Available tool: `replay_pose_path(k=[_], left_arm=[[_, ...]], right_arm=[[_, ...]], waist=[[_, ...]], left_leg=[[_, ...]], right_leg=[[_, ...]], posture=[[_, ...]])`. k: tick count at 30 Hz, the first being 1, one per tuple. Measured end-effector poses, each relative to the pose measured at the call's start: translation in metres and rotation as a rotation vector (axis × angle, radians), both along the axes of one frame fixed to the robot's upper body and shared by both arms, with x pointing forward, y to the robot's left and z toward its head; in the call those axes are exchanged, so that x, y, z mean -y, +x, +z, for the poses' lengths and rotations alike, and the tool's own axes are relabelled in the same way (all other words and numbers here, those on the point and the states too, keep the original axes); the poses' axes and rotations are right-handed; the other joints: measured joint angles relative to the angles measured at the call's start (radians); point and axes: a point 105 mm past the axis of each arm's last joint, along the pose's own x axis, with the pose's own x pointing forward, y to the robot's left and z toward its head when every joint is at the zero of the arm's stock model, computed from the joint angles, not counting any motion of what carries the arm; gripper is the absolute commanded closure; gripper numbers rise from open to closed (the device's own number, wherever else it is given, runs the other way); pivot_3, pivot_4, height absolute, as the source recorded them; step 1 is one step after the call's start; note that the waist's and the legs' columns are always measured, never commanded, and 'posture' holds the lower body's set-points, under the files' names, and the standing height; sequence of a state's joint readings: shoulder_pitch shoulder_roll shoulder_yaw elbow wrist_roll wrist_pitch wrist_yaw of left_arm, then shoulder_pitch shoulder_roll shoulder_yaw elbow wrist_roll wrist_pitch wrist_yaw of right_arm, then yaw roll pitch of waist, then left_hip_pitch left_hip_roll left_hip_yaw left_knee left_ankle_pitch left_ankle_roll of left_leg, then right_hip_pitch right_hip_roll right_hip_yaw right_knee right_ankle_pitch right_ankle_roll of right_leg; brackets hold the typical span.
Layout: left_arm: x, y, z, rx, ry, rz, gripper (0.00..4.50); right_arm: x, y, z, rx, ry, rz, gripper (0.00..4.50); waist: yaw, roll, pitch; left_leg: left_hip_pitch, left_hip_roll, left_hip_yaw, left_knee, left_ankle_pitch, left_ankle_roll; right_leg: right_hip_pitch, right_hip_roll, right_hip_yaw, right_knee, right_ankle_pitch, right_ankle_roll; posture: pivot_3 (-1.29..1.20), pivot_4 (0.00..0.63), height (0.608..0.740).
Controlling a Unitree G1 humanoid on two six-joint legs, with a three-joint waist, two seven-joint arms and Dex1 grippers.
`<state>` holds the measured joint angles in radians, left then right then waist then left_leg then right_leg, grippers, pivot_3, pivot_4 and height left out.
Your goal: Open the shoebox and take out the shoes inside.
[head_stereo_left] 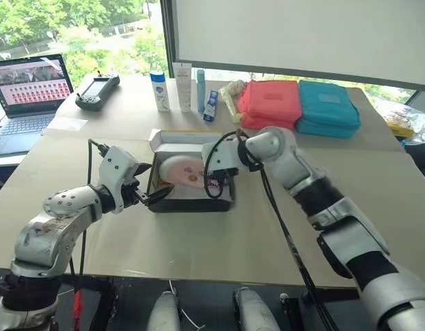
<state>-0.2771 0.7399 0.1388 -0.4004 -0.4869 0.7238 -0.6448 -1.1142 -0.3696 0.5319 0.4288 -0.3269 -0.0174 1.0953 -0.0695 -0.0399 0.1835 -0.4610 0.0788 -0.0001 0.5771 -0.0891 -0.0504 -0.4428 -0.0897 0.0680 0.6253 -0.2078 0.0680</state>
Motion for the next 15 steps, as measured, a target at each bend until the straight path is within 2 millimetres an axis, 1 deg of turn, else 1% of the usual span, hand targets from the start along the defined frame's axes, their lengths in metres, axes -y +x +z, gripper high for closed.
replay_pose_path(k=[2,5,12,15], left_arm=[[0.000,0.000,0.000,0.000,-0.002,0.001,0.00],[0.001,0.000,0.000,0.001,-0.007,0.004,0.00],[0.001,0.000,-0.003,-0.002,-0.016,0.012,0.00],[0.001,0.000,-0.005,-0.007,-0.020,0.018,0.00]], right_arm=[[-0.008,-0.002,-0.003,0.005,-0.035,0.035,1.61],[-0.015,-0.004,-0.014,0.014,-0.110,0.080,1.61],[-0.022,-0.007,-0.023,0.005,-0.184,0.127,1.61],[-0.023,-0.001,-0.034,0.040,-0.237,0.115,1.61]], waist=[[0.001,0.000,0.000],[0.003,0.000,0.000],[0.003,0.000,0.000],[0.002,0.000,0.000]], left_leg=[[0.000,0.000,0.000,0.000,0.000,0.000],[0.000,0.000,0.000,-0.001,0.000,0.000],[0.000,0.000,0.000,0.000,0.000,0.000],[0.000,0.000,0.000,0.000,0.000,0.000]], right_leg=[[0.000,0.000,0.000,0.000,-0.001,0.001],[0.000,0.000,0.000,0.000,-0.001,0.002],[0.001,0.000,0.000,0.001,-0.002,0.000],[0.000,0.000,0.000,0.001,-0.003,-0.003]], posture=[[0.00,0.150,0.740],[0.00,0.150,0.740],[0.00,0.150,0.740],[0.00,0.150,0.740]])
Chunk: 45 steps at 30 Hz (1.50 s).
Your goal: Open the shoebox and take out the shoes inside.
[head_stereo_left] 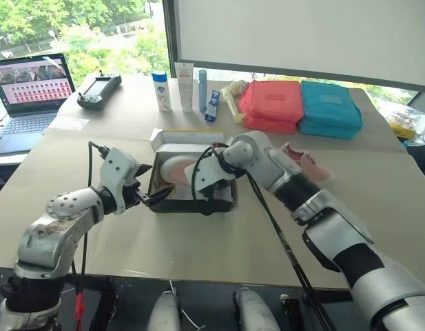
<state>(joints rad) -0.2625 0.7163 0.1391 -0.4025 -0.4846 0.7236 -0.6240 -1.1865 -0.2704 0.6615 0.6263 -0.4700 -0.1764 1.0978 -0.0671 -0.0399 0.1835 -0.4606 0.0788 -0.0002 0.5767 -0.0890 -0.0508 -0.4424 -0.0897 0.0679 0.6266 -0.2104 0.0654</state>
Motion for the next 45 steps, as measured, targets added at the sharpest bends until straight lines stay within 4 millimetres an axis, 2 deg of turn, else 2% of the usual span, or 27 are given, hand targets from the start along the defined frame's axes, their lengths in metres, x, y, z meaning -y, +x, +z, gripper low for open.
replay_pose_path(k=[3,6,8,9,10,12,13,15,22,27,32,36,41,45], left_arm=[[0.000,0.000,0.000,0.001,-0.001,0.006,0.00],[0.001,-0.001,0.001,0.008,-0.004,0.004,0.00],[0.002,-0.001,0.001,0.011,-0.003,0.001,0.00],[0.002,-0.001,0.001,0.011,-0.003,0.002,0.00],[0.002,-0.001,0.001,0.010,-0.003,0.002,0.00],[0.002,-0.001,0.001,0.010,-0.003,0.002,0.00],[0.002,-0.001,0.001,0.010,-0.003,0.002,0.00],[0.002,-0.001,0.001,0.010,-0.003,0.002,0.00],[0.002,-0.001,0.002,0.012,-0.003,0.002,0.00],[0.002,0.000,0.003,0.018,0.000,0.002,0.00],[0.002,0.000,0.002,0.018,0.003,0.001,0.00],[0.001,0.000,0.001,0.011,0.008,-0.005,0.00],[-0.001,0.001,0.000,0.000,0.006,-0.007,0.00],[-0.001,0.002,0.002,0.011,0.004,-0.010,0.00]], right_arm=[[0.000,0.008,-0.007,0.040,-0.017,-0.019,1.61],[-0.003,0.018,-0.004,0.090,0.001,-0.054,1.61],[-0.001,0.025,-0.004,0.115,0.008,-0.083,2.13],[0.001,0.027,-0.005,0.120,0.008,-0.096,2.22],[0.003,0.029,-0.005,0.121,0.009,-0.105,2.70],[0.004,0.030,-0.008,0.118,0.010,-0.116,3.28],[0.004,0.030,-0.008,0.117,0.015,-0.117,3.79],[0.001,0.030,-0.004,0.122,0.028,-0.115,4.44],[-0.001,0.029,0.008,0.070,0.121,-0.135,4.44],[-0.006,0.020,0.030,-0.149,0.375,-0.177,4.44],[0.014,0.028,0.052,-0.301,0.620,-0.286,4.44],[0.032,0.035,0.052,-0.454,0.834,-0.393,4.44],[0.038,0.037,0.060,-0.669,1.107,-0.478,4.44],[0.042,0.035,0.095,-0.862,1.390,-0.467,4.44]], waist=[[0.000,0.000,0.000],[-0.002,0.000,0.000],[-0.002,0.000,0.000],[-0.002,0.000,0.000],[-0.002,0.000,0.000],[-0.002,0.000,0.000],[-0.002,0.000,0.000],[-0.002,0.000,0.000],[-0.004,0.000,0.000],[-0.002,0.000,0.000],[0.000,0.000,0.000],[0.000,0.000,0.000],[-0.003,0.000,0.000],[-0.001,0.000,0.000]], left_leg=[[0.000,0.000,0.000,0.000,0.000,0.000],[0.001,0.000,0.000,0.000,0.000,-0.001],[0.001,0.000,0.000,0.000,0.000,-0.001],[0.002,0.000,0.000,0.000,0.000,-0.001],[0.002,0.000,0.000,0.000,0.000,-0.001],[0.002,0.000,0.000,0.000,0.000,-0.001],[0.002,0.000,0.000,0.000,0.001,-0.001],[0.002,0.000,0.000,0.000,0.001,-0.001],[0.002,0.000,0.000,0.000,0.001,-0.001],[0.002,0.000,0.000,0.000,0.001,-0.001],[0.002,0.000,0.000,0.000,0.001,-0.001],[0.002,0.000,0.000,0.000,0.001,-0.001],[0.002,0.000,0.000,0.000,0.001,-0.001],[0.001,0.000,-0.001,0.000,0.001,0.000]], right_leg=[[0.000,0.000,0.000,0.001,0.000,-0.001],[0.000,0.000,0.000,0.002,0.002,-0.002],[0.000,0.000,0.000,0.002,0.003,-0.002],[0.000,0.000,0.000,0.002,0.003,-0.002],[0.000,0.000,0.000,0.002,0.003,-0.002],[0.000,0.000,0.000,0.002,0.004,-0.002],[0.000,0.000,0.000,0.002,0.004,-0.002],[0.000,0.000,0.000,0.002,0.004,-0.002],[0.000,0.000,0.000,0.002,0.003,-0.001],[0.001,0.000,0.000,0.002,0.004,0.004],[0.002,0.000,0.000,0.002,0.003,0.003],[0.002,0.000,0.000,0.002,0.003,0.002],[0.002,0.001,0.000,0.002,0.004,0.004],[0.002,0.000,0.000,0.003,0.004,0.005]], posture=[[0.00,0.150,0.740],[0.00,0.150,0.740],[0.00,0.150,0.740],[0.00,0.150,0.740],[0.00,0.150,0.740],[0.00,0.150,0.740],[0.00,0.150,0.740],[0.00,0.150,0.740],[0.00,0.150,0.740],[0.00,0.150,0.740],[0.00,0.150,0.740],[0.00,0.150,0.740],[0.00,0.150,0.740],[0.00,0.150,0.740]])
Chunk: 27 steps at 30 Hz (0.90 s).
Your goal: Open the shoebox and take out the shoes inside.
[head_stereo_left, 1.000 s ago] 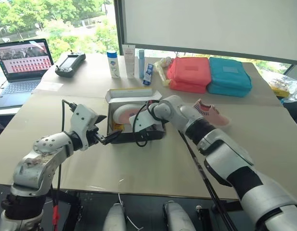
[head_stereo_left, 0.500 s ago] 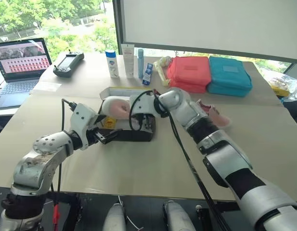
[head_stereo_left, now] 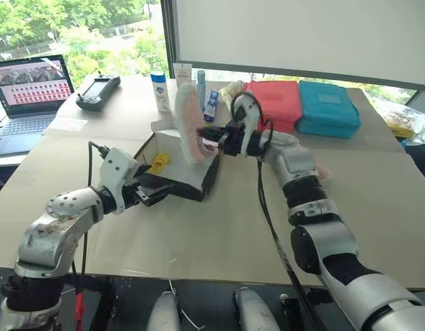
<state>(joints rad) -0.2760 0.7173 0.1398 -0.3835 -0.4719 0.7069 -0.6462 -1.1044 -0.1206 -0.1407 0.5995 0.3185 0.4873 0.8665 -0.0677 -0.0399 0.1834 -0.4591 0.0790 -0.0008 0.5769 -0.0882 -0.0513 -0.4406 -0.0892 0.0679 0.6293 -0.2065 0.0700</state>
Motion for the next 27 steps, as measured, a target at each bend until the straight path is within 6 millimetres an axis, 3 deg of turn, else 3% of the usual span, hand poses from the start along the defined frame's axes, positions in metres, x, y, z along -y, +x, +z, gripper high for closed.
replay_pose_path(k=[3,6,8,10,14,20,27], left_arm=[[0.000,0.000,0.000,0.004,-0.001,-0.003,0.00],[0.001,0.000,0.000,0.002,-0.001,-0.009,0.00],[0.002,0.001,0.000,0.002,0.000,-0.014,0.00],[0.002,0.001,0.000,0.000,0.000,-0.016,0.00],[0.001,0.002,-0.001,-0.008,-0.002,-0.017,0.00],[0.005,0.004,-0.002,-0.009,0.002,-0.035,0.00],[0.004,0.004,-0.003,-0.015,0.001,-0.035,0.00]], right_arm=[[0.014,-0.005,0.035,-0.072,0.221,0.019,4.44],[0.036,-0.012,0.069,-0.080,0.309,0.033,4.44],[0.063,-0.021,0.089,0.005,0.217,-0.002,4.44],[0.092,-0.028,0.093,0.139,-0.055,-0.092,4.44],[0.127,-0.027,0.063,0.201,-0.481,-0.180,4.44],[0.161,-0.029,0.000,0.293,-1.067,-0.076,4.44],[0.182,-0.037,-0.024,0.278,-1.244,0.070,4.44]], waist=[[0.002,0.000,0.000],[0.010,0.000,0.000],[0.024,0.000,0.000],[0.033,0.000,0.000],[0.025,0.000,0.000],[0.015,0.001,0.000],[0.023,0.001,0.001]], left_leg=[[0.000,0.000,0.000,0.000,0.000,0.000],[-0.001,0.000,0.000,0.000,0.000,0.000],[-0.001,0.000,0.000,0.000,0.000,0.000],[-0.002,-0.001,0.001,0.000,0.000,0.000],[-0.002,-0.001,0.002,0.001,0.000,0.000],[-0.001,-0.001,0.002,0.001,0.000,0.000],[-0.001,-0.001,0.002,0.006,0.000,0.000]], right_leg=[[0.000,0.000,0.000,-0.001,0.000,0.000],[0.000,0.000,0.000,-0.001,-0.001,-0.002],[0.001,-0.001,0.000,-0.003,-0.003,-0.005],[0.001,-0.002,0.000,-0.005,-0.005,-0.003],[0.000,-0.002,0.000,-0.006,-0.006,-0.004],[-0.001,-0.001,0.001,-0.005,-0.005,-0.004],[0.001,-0.002,0.001,-0.004,-0.005,-0.003]], posture=[[0.00,0.150,0.740],[0.00,0.150,0.740],[0.00,0.150,0.740],[0.00,0.150,0.740],[0.00,0.150,0.740],[0.00,0.150,0.740],[0.00,0.150,0.740]])
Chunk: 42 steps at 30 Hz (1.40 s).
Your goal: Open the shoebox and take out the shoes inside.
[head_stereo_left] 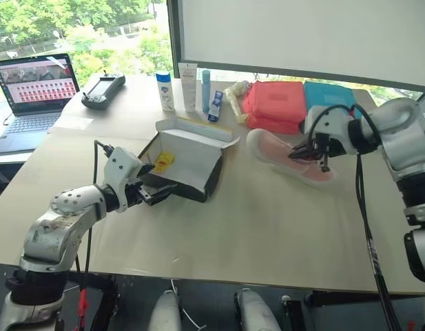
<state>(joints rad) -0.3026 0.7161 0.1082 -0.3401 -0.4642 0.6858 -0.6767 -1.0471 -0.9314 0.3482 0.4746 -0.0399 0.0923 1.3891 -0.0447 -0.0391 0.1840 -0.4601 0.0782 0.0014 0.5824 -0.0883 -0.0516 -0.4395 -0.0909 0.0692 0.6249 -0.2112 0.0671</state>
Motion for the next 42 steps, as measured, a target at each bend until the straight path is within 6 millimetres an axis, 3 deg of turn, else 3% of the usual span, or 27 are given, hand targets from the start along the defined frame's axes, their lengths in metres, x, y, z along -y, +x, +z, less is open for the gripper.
replay_pose_path(k=[6,9,11,15,17,20,24,31,33,34,36,42], left_arm=[[0.000,-0.001,-0.001,0.000,0.002,0.001,0.00],[0.001,-0.003,0.000,0.006,0.004,0.000,0.00],[0.000,-0.004,-0.002,-0.002,0.004,0.007,0.00],[0.001,-0.005,-0.003,-0.002,0.006,0.004,0.00],[0.001,-0.005,-0.003,-0.001,0.005,0.004,0.00],[0.002,-0.004,-0.002,0.000,0.003,0.001,0.00],[0.003,-0.001,-0.002,-0.002,-0.002,-0.004,0.00],[0.003,0.000,-0.001,-0.002,-0.004,-0.012,0.00],[0.003,0.000,-0.001,-0.002,-0.003,-0.012,0.00],[0.003,0.000,-0.001,-0.002,-0.003,-0.012,0.00],[0.003,0.000,-0.001,-0.002,-0.003,-0.012,0.00],[-0.008,-0.003,-0.005,-0.015,0.018,0.018,0.00]], right_arm=[[0.007,-0.003,-0.022,-0.091,-0.046,0.015,4.44],[0.007,-0.001,-0.018,-0.089,-0.037,0.009,4.44],[0.005,0.003,0.002,-0.037,-0.012,0.005,4.44],[0.012,0.001,0.066,0.121,0.029,-0.011,4.44],[0.015,-0.006,0.076,0.126,0.024,0.000,4.44],[0.020,-0.018,0.066,0.062,-0.010,0.006,4.44],[0.022,-0.036,0.022,-0.109,-0.074,0.024,4.44],[0.004,-0.037,-0.008,-0.200,-0.061,0.070,4.44],[-0.004,-0.034,-0.027,-0.235,-0.042,0.081,3.74],[-0.007,-0.033,-0.033,-0.247,-0.034,0.082,3.62],[-0.010,-0.031,-0.042,-0.260,-0.024,0.077,2.85],[-0.012,-0.033,-0.031,-0.273,0.057,0.057,0.84]], waist=[[0.003,0.000,0.000],[0.002,0.001,0.001],[0.001,0.004,0.003],[0.002,0.006,0.004],[0.003,0.006,0.004],[0.004,0.006,0.004],[0.006,0.006,0.004],[-0.007,0.008,0.005],[-0.005,0.008,0.005],[-0.003,0.008,0.005],[0.001,0.008,0.005],[0.005,0.008,0.005]], left_leg=[[0.000,0.000,0.000,0.006,0.000,0.000],[0.000,0.000,0.000,0.007,0.000,0.000],[0.000,0.000,0.000,0.007,0.000,0.000],[0.000,0.000,0.000,0.006,0.000,0.000],[0.000,0.000,0.000,0.007,0.000,0.000],[-0.001,-0.001,0.001,0.007,0.000,0.000],[-0.001,-0.001,0.001,0.007,0.000,0.000],[0.001,-0.001,0.000,0.008,0.000,0.000],[0.001,-0.001,0.000,0.009,0.000,0.000],[0.001,-0.001,0.000,0.009,0.000,0.000],[0.000,-0.001,0.001,0.010,0.000,0.000],[0.000,-0.001,0.001,0.009,0.000,0.000]], right_leg=[[0.002,0.000,0.000,0.001,0.001,0.001],[0.002,-0.001,0.000,0.001,0.003,0.001],[0.002,-0.001,0.000,0.001,0.004,0.001],[0.001,-0.001,0.000,0.002,0.004,0.001],[0.002,-0.001,0.000,0.001,0.004,0.001],[0.002,-0.002,0.000,0.000,0.003,0.001],[0.001,-0.002,0.001,0.001,0.003,0.001],[0.001,-0.001,0.002,0.003,0.004,0.001],[0.002,-0.001,0.002,0.004,0.004,0.002],[0.002,-0.001,0.002,0.004,0.004,0.002],[0.002,-0.002,0.002,0.004,0.004,0.002],[0.002,-0.001,0.002,0.003,0.004,0.002]], posture=[[0.00,0.150,0.740],[0.00,0.150,0.740],[0.00,0.150,0.740],[0.00,0.150,0.740],[0.00,0.150,0.740],[0.00,0.150,0.740],[0.00,0.150,0.740],[0.00,0.150,0.740],[0.00,0.150,0.740],[0.00,0.150,0.740],[0.00,0.150,0.740],[0.00,0.150,0.740]])
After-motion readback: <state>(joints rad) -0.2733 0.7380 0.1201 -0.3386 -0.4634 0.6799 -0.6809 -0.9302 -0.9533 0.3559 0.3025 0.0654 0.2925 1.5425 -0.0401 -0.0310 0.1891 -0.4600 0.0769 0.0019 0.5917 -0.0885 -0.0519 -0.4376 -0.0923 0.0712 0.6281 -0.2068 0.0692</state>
